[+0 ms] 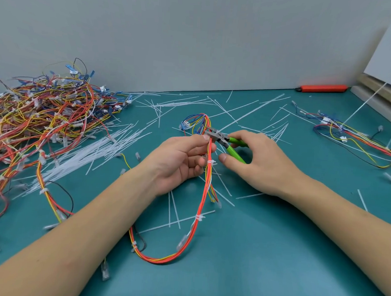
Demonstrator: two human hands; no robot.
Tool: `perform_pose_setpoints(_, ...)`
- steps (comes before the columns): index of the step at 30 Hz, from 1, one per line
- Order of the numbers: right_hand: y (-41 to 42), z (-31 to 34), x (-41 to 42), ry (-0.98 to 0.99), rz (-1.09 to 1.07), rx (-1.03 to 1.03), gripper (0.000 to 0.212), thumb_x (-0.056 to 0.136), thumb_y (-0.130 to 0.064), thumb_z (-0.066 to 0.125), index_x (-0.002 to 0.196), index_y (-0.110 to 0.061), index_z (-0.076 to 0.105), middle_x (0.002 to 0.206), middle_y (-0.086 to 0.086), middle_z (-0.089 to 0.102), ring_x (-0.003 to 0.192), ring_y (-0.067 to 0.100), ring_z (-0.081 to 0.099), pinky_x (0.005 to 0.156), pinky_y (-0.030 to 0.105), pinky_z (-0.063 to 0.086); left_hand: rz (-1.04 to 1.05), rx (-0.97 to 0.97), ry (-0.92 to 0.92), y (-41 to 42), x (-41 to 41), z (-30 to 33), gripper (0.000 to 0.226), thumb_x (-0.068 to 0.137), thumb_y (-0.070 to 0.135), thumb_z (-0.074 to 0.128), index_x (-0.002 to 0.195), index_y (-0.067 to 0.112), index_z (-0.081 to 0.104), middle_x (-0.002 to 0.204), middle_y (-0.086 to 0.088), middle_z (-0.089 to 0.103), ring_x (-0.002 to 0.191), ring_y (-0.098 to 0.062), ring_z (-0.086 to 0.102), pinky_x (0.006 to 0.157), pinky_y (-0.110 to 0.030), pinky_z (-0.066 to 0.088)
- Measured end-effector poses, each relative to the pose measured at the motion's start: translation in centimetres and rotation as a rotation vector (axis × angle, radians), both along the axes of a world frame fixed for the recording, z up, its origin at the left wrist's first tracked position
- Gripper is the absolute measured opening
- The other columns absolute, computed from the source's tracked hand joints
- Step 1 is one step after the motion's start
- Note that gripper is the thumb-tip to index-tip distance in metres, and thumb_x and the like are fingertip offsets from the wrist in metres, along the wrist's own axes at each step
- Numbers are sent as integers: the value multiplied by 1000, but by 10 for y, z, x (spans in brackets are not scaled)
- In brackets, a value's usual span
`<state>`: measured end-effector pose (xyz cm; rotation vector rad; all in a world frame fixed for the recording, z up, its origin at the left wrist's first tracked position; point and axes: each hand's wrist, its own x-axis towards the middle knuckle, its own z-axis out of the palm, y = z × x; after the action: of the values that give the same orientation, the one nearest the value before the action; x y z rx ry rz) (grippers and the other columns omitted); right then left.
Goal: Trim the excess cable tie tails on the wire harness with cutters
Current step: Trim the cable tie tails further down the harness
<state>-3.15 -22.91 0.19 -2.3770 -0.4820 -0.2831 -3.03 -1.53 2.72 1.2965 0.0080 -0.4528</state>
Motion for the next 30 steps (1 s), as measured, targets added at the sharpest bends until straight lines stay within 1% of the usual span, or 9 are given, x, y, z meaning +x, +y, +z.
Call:
perform_pose_setpoints(7, 0, 0, -1, 5, 11, 18, 34, 90, -55, 69, 115, -32, 64, 101, -12, 66, 103, 13, 62, 94, 38, 50, 10, -8, 1, 0, 0, 0, 12, 96, 22, 65, 88, 14, 70, 83, 0, 74, 48, -7, 55, 52, -19, 50)
perform_pose_setpoints(11, -1, 4, 0, -19, -1, 30, 26, 91, -53, 71, 86, -29, 61, 71, -7, 60, 69, 14, 56, 69, 37, 48, 16, -17, 4, 0, -1, 0, 15, 95, 23, 66, 85, 16, 75, 84, 0, 75, 49, -8, 55, 53, -20, 49)
perform_pose_setpoints(14, -2, 4, 0, -29, -14, 12, 30, 91, -53, 71, 82, -27, 61, 63, -5, 53, 60, 12, 47, 59, 32, 40, 15, -22, 3, 0, -1, 1, 17, 95, 23, 66, 83, 17, 76, 84, 1, 75, 49, -8, 55, 53, -20, 49)
perform_pose_setpoints(16, -1, 2, 0, -34, -16, 18, 28, 91, -54, 72, 85, -28, 62, 66, -7, 56, 62, 11, 50, 61, 32, 42, 19, -24, 5, 0, -1, 1, 15, 95, 23, 66, 85, 16, 74, 84, 0, 75, 49, -9, 55, 53, -20, 50)
perform_pose_setpoints(18, 1, 1, -1, -31, -22, 20, 27, 90, -56, 71, 98, -31, 65, 80, -11, 64, 77, 9, 59, 74, 34, 50, 23, -23, 4, 0, -2, 1, 17, 95, 22, 66, 81, 17, 75, 84, 0, 75, 49, -9, 56, 53, -20, 50)
perform_pose_setpoints(20, 2, 0, 1, -35, -33, -29, 45, 87, -64, 65, 118, -32, 66, 105, -13, 68, 104, 13, 61, 96, 38, 49, 20, -15, 0, 0, -1, 1, 22, 95, 22, 66, 77, 17, 77, 84, 0, 74, 49, -9, 56, 53, -20, 51)
perform_pose_setpoints(22, 2, 2, 1, -39, -49, -61, 60, 83, -72, 55, 127, -33, 63, 118, -14, 67, 118, 17, 56, 106, 42, 44, 17, -10, -2, 0, -1, 0, 22, 96, 22, 66, 77, 17, 77, 84, 0, 75, 50, -9, 56, 53, -20, 51)
perform_pose_setpoints(26, 2, 2, 1, -26, -55, -53, 66, 80, -75, 52, 131, -35, 63, 122, -11, 65, 123, 16, 54, 109, 40, 43, 17, -8, -2, 0, 0, 0, 13, 96, 22, 65, 88, 15, 72, 84, 0, 75, 50, -8, 55, 53, -20, 51)
perform_pose_setpoints(30, 2, 3, 0, -33, -58, -51, 53, 86, -62, 63, 128, -30, 66, 111, -8, 66, 111, 15, 59, 102, 39, 47, 13, 9, -1, -1, 0, 0, 11, 96, 23, 64, 90, 15, 70, 83, 2, 75, 50, -8, 55, 55, -21, 50)
